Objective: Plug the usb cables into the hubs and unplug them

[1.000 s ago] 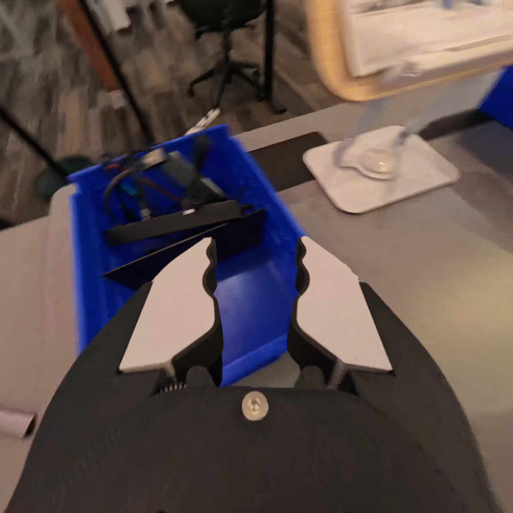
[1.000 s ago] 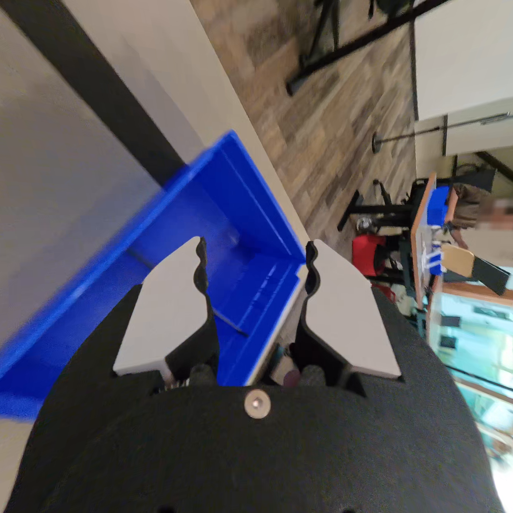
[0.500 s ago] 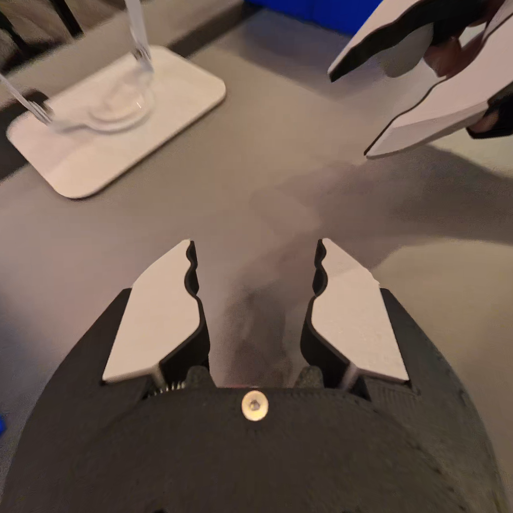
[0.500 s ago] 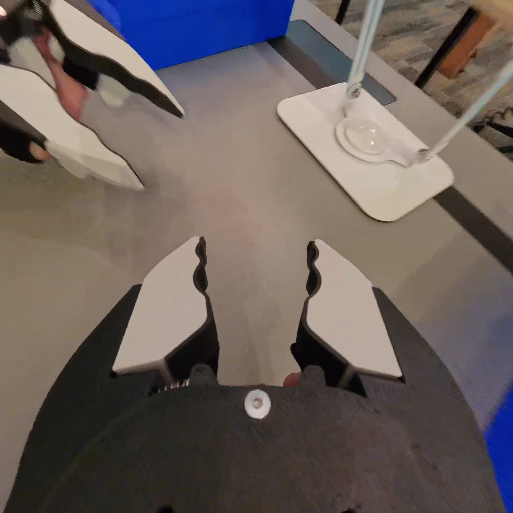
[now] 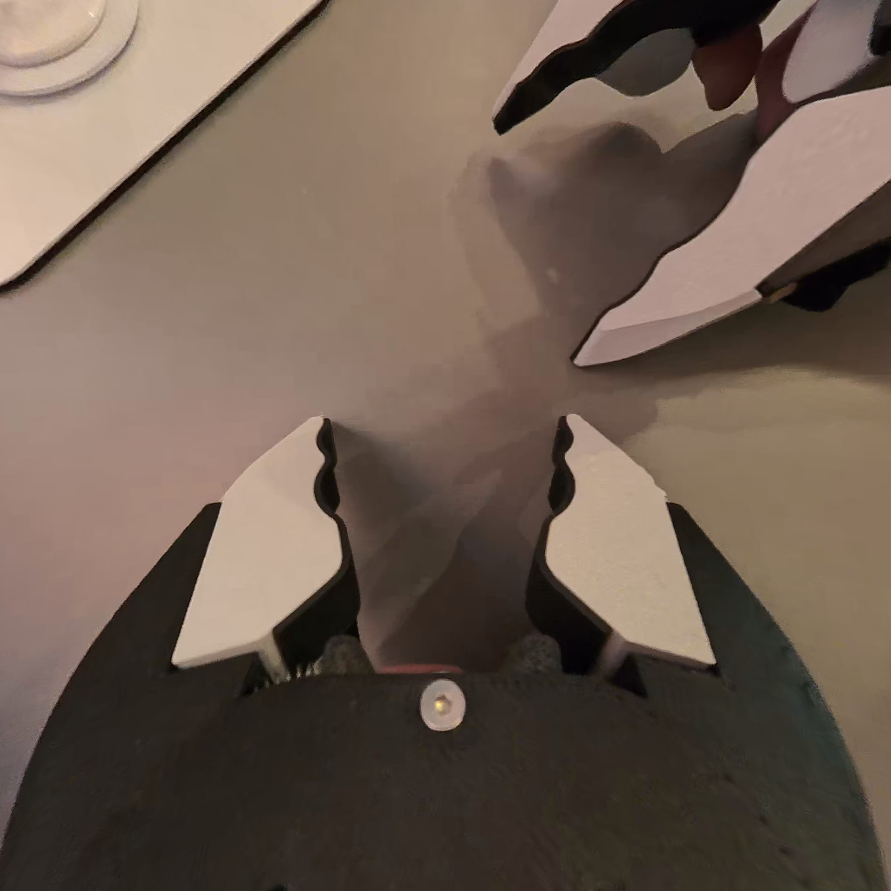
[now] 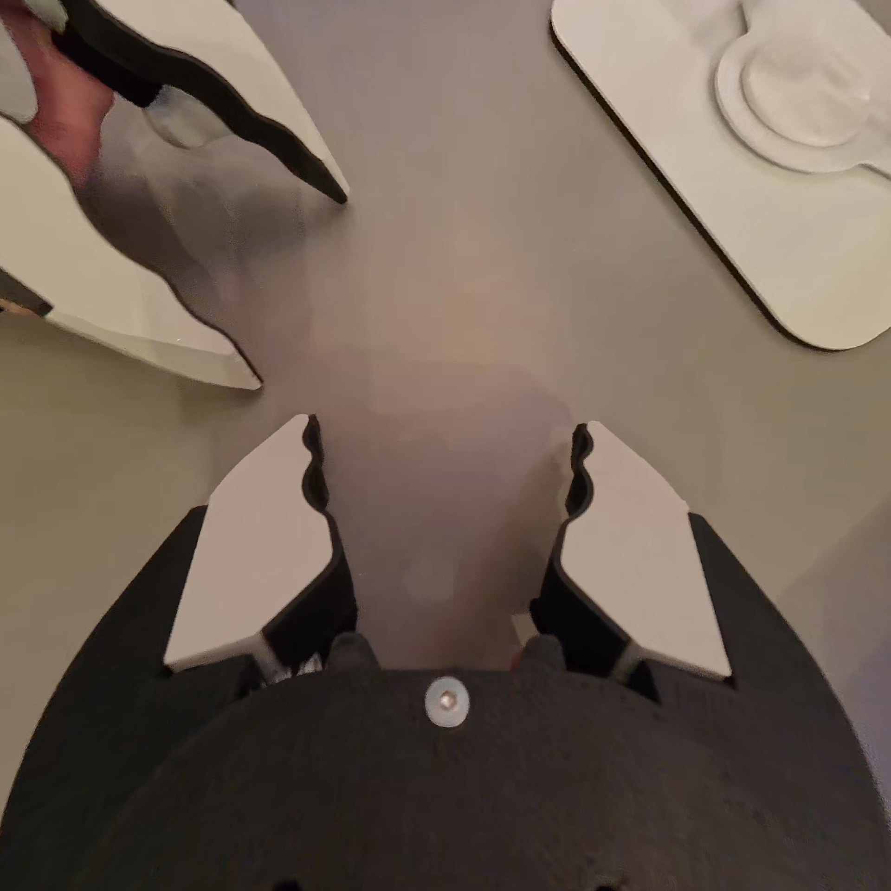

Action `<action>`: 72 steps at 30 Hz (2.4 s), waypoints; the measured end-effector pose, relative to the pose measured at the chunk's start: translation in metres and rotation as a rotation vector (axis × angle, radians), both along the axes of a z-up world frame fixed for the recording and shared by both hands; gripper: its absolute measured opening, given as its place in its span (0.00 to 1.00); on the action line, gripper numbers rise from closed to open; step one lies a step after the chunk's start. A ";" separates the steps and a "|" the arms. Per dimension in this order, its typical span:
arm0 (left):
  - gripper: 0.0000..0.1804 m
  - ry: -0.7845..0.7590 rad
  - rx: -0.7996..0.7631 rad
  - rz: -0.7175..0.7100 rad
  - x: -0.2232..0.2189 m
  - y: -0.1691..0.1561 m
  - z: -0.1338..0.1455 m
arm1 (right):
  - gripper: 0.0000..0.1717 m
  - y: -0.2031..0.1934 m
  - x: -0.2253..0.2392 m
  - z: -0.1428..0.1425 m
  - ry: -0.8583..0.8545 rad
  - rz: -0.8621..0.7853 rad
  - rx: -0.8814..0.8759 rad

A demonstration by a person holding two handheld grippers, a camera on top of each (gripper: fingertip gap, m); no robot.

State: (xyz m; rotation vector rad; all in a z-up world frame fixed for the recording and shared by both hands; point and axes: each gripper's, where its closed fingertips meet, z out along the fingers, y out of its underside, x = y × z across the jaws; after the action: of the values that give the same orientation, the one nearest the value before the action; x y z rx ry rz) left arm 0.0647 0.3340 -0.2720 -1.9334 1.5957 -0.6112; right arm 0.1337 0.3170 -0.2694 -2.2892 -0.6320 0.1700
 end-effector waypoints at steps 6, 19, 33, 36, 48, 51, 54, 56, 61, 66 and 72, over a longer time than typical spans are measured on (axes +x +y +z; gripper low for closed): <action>0.49 0.000 0.000 -0.004 0.000 0.000 0.000 | 0.60 0.007 0.000 -0.004 0.032 0.006 -0.049; 0.49 -0.002 0.001 -0.001 0.000 0.000 0.000 | 0.63 0.006 -0.006 -0.004 0.038 0.037 -0.050; 0.42 -0.189 -0.057 0.010 -0.020 -0.006 0.026 | 0.65 0.006 -0.005 -0.004 0.036 0.025 -0.051; 0.38 -0.231 0.064 0.017 -0.040 -0.001 0.045 | 0.65 0.006 -0.004 -0.004 0.036 0.025 -0.051; 0.29 -0.303 0.454 0.488 -0.190 0.180 0.190 | 0.64 0.007 -0.004 -0.005 0.037 0.020 -0.050; 0.29 -0.261 0.400 0.551 -0.206 0.228 0.186 | 0.64 0.007 -0.003 -0.004 0.037 0.017 -0.049; 0.29 -0.191 0.303 0.583 -0.209 0.268 0.166 | 0.63 0.008 -0.003 -0.004 0.038 0.014 -0.048; 0.29 -0.163 0.269 0.607 -0.208 0.291 0.157 | 0.63 0.008 -0.003 -0.004 0.038 0.013 -0.048; 0.31 -0.047 0.254 0.645 -0.204 0.335 0.141 | 0.62 0.009 -0.002 -0.004 0.039 0.007 -0.046; 0.29 -0.003 0.121 0.681 -0.202 0.363 0.115 | 0.61 0.009 -0.002 -0.004 0.040 0.004 -0.045; 0.20 -0.013 0.004 0.666 -0.198 0.372 0.098 | 0.61 0.009 -0.001 -0.004 0.040 0.001 -0.045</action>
State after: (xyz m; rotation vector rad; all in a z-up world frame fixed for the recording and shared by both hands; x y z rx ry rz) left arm -0.1332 0.7061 -0.1737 -2.2700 0.8456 -0.3334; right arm 0.1324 0.3263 -0.2735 -2.3223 -0.6145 0.2325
